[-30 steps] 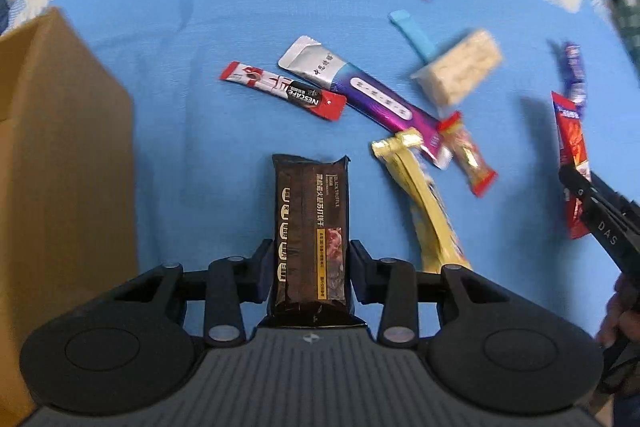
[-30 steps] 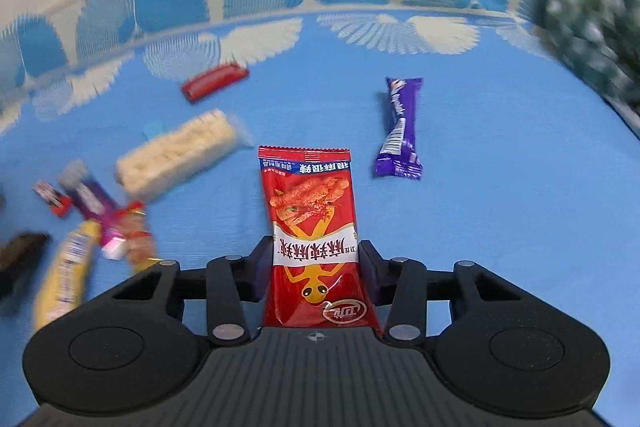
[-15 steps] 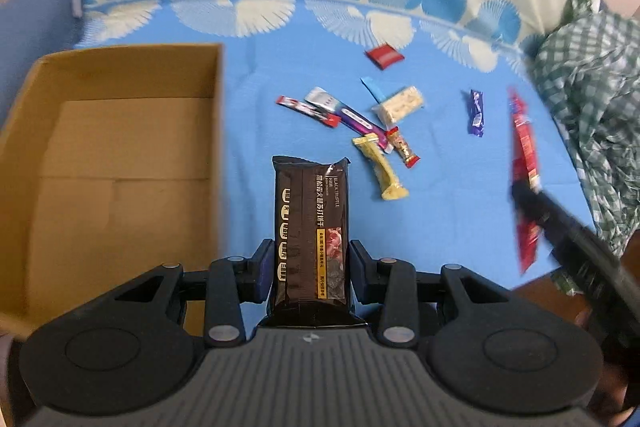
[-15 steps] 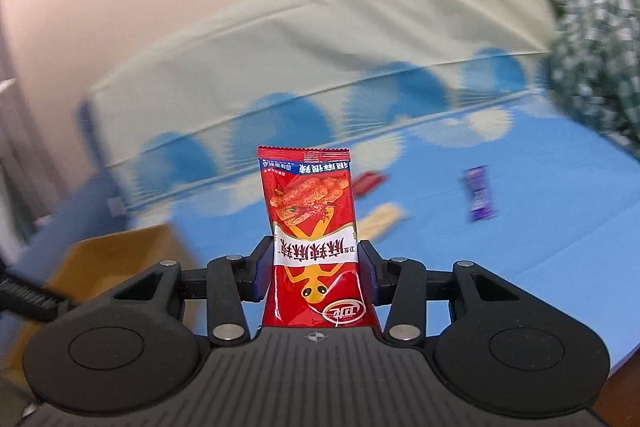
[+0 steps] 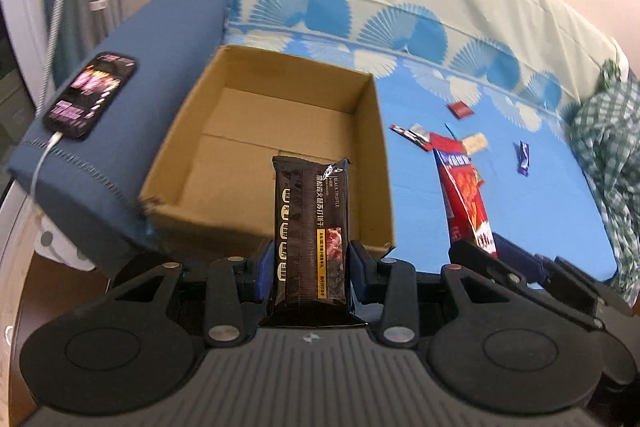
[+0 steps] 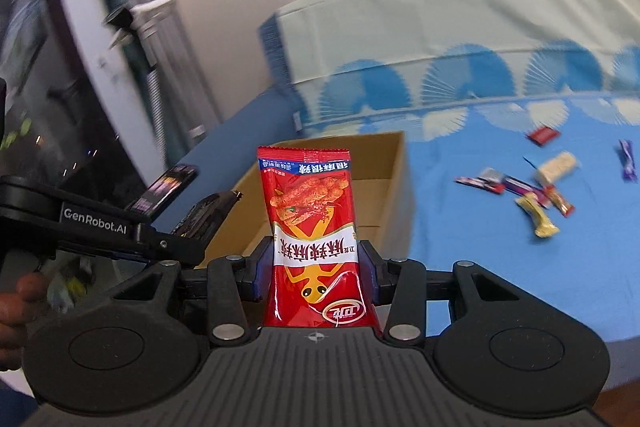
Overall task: Organize snacks
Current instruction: 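Carry the chocolate bar with the left tool while the right tool carries the red packet to the box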
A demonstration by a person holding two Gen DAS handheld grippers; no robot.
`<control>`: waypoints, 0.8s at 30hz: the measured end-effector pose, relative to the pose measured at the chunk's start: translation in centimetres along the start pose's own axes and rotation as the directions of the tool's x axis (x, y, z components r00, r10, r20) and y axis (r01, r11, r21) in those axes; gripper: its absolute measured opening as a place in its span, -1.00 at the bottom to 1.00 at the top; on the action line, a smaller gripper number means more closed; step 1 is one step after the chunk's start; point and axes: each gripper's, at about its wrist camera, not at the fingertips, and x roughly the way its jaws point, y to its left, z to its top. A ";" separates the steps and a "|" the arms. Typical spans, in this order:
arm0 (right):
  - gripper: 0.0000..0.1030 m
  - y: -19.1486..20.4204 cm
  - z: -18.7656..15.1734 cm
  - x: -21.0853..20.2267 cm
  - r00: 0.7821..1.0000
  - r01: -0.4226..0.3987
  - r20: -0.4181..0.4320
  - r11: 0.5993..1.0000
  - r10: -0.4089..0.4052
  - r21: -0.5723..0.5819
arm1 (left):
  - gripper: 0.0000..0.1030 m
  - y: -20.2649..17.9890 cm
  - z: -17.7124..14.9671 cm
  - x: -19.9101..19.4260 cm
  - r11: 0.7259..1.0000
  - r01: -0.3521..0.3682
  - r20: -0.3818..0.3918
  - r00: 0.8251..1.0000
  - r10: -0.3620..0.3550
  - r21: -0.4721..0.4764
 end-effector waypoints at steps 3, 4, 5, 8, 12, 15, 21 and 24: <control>-0.11 1.9 0.0 -0.2 1.000 -0.003 -0.002 0.999 0.003 -0.046 | -0.17 1.2 -1.0 -1.1 1.000 0.011 0.018 1.000 -0.010 -0.020; -0.11 2.7 -0.3 -0.4 1.000 -0.002 -0.002 0.998 0.001 -0.059 | -0.17 1.4 -1.3 -1.4 1.000 0.013 0.023 1.000 -0.013 -0.023; -0.11 3.2 -0.4 -0.6 1.000 0.001 0.000 0.997 -0.001 -0.071 | -0.17 1.6 -1.5 -1.6 1.000 0.018 0.027 0.999 -0.018 -0.026; -0.11 4.0 -0.5 -1.1 1.000 0.011 0.006 0.996 -0.011 -0.094 | -0.17 2.2 -1.7 -2.2 0.999 0.035 0.044 0.998 -0.034 -0.035; -0.11 4.5 -0.5 -1.4 1.000 0.027 0.010 0.994 -0.026 -0.107 | -0.17 2.5 -1.8 -2.7 0.998 0.046 0.064 0.997 -0.043 -0.037; -0.11 4.9 -0.7 -1.4 1.000 0.029 0.007 0.993 -0.028 -0.115 | -0.17 2.7 -1.8 -2.8 0.998 0.050 0.069 0.997 -0.047 -0.041; -0.11 4.9 -0.6 -1.1 1.000 0.027 -0.004 0.992 -0.027 -0.123 | -0.17 2.9 -1.9 -2.8 0.998 0.050 0.077 0.996 -0.046 -0.049; -0.11 4.7 -0.5 -0.9 0.999 0.028 -0.012 0.993 -0.029 -0.117 | -0.17 2.9 -1.7 -2.5 0.997 0.051 0.073 0.996 -0.047 -0.055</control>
